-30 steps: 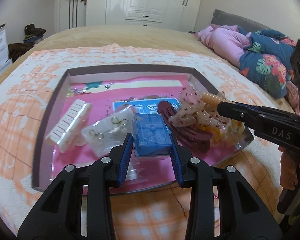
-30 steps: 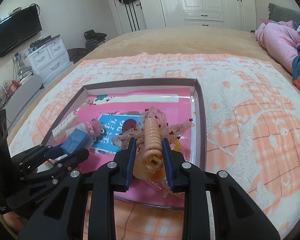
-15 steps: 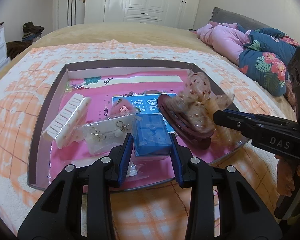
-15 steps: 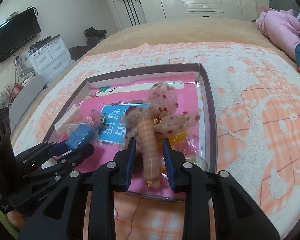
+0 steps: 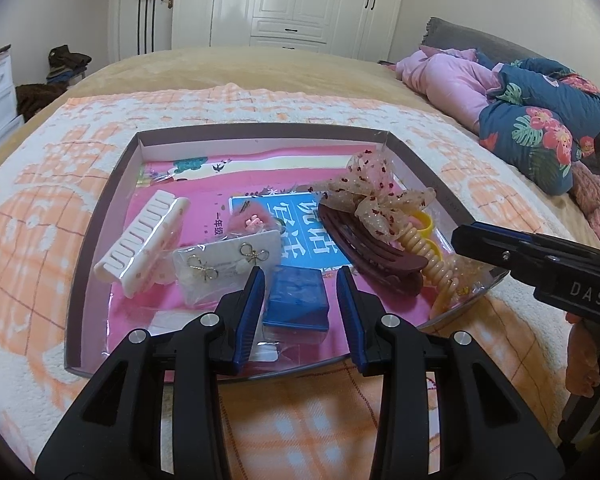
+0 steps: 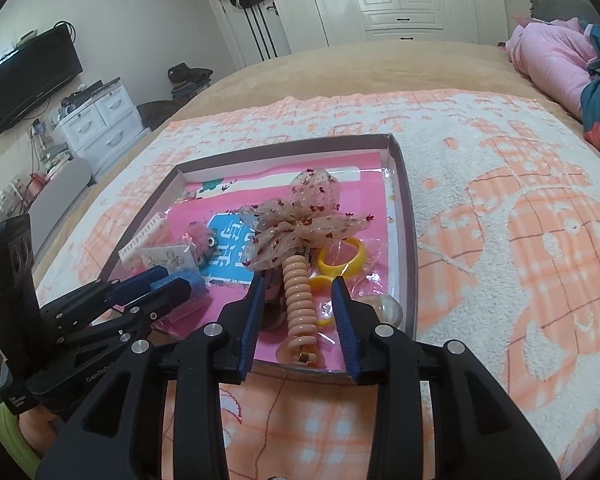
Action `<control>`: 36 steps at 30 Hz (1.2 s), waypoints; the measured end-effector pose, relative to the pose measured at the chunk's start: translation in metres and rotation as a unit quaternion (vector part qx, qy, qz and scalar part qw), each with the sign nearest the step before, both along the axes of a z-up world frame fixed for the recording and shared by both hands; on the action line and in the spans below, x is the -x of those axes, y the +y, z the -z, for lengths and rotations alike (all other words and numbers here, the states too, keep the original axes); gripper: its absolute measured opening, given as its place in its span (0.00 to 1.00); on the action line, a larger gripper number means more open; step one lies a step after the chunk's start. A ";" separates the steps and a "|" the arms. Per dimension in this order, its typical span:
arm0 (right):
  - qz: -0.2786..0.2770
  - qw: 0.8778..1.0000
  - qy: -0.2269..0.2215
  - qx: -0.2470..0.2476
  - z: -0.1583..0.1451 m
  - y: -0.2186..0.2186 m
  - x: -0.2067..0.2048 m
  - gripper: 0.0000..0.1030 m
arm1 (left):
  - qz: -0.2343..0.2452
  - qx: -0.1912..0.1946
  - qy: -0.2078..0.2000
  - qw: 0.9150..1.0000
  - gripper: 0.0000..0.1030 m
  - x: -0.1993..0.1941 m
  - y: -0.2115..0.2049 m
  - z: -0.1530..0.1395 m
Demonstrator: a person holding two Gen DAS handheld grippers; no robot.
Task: Organize jewelry
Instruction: 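Open both tools to release the blue case and hair tie in the box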
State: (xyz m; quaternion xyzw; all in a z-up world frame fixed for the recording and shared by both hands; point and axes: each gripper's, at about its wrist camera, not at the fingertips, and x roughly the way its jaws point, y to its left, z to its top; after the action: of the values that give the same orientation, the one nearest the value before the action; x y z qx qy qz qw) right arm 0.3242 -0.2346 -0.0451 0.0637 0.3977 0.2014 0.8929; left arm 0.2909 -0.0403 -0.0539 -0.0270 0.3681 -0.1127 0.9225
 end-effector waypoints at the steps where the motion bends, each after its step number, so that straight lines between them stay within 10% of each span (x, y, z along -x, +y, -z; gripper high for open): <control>1: 0.001 1.000 0.000 0.000 0.000 -0.001 0.000 0.33 | -0.001 0.000 0.001 1.000 0.28 0.000 0.001 0.000; 13: 0.003 1.000 -0.009 0.014 -0.003 0.000 0.001 0.36 | -0.015 0.006 0.019 1.000 0.29 0.000 0.013 -0.008; 36: 0.017 0.999 -0.036 0.011 -0.017 -0.003 0.015 0.80 | -0.037 0.024 0.002 0.999 0.80 0.014 0.030 -0.030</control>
State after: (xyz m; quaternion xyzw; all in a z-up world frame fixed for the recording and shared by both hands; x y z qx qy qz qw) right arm 0.3095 -0.2376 -0.0282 0.0534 0.3662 0.1842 0.9106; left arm 0.2766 -0.0101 -0.0240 -0.0624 0.3656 -0.0874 0.9246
